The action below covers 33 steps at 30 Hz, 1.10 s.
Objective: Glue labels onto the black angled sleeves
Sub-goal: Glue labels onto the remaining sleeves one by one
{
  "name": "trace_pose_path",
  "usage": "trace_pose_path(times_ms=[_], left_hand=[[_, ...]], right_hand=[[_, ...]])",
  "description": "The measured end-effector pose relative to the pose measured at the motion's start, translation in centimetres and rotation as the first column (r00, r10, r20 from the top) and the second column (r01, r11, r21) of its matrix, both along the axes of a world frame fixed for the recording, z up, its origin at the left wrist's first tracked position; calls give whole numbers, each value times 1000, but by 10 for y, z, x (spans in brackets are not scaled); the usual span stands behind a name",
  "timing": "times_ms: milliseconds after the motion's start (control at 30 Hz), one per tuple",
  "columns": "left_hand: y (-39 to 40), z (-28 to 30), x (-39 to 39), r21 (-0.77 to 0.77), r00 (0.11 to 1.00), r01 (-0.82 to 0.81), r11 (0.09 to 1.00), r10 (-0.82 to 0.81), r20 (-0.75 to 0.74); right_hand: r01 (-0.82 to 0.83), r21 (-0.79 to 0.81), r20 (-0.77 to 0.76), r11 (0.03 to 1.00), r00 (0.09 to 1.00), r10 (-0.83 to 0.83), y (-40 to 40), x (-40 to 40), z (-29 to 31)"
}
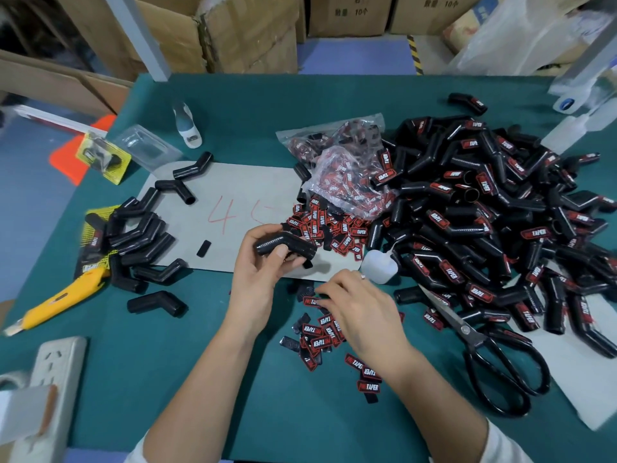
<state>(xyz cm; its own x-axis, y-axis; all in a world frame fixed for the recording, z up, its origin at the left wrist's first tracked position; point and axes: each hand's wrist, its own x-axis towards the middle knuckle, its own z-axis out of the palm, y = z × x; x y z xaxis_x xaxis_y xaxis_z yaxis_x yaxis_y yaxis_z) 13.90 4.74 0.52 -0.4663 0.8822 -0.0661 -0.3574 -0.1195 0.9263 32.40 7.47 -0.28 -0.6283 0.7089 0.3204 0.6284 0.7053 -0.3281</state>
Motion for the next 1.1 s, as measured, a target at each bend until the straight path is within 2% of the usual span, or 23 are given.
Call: trace_pose_path(times_ms=[167,467,567,800,933,1100], left_hand=[[-1,-5,1,7,999,45,999,-45,-13],[-6,-1,5,74,996,86,994,-83,-43],[-8,1,5,84,995,90,992,-85,-54],[-6,-1,2,89,981,79,993,-62,-181],[-5,-3,-2,86,978,69,994,-50,-203],[-6,-3,-4,80,984,51,995,-37,-176]], right_hand=[[26,-123,64,992,998,-18,0,-7,-1],[48,-337,35,940,999,-39,1,-8,-2],[56,-365,34,929,998,-47,1,-8,-2],[41,-407,42,913,999,-26,0,-9,3],[-22,-429,-48,903,999,2,0,-2,9],[-67,-620,-181,782,982,-60,8,7,11]])
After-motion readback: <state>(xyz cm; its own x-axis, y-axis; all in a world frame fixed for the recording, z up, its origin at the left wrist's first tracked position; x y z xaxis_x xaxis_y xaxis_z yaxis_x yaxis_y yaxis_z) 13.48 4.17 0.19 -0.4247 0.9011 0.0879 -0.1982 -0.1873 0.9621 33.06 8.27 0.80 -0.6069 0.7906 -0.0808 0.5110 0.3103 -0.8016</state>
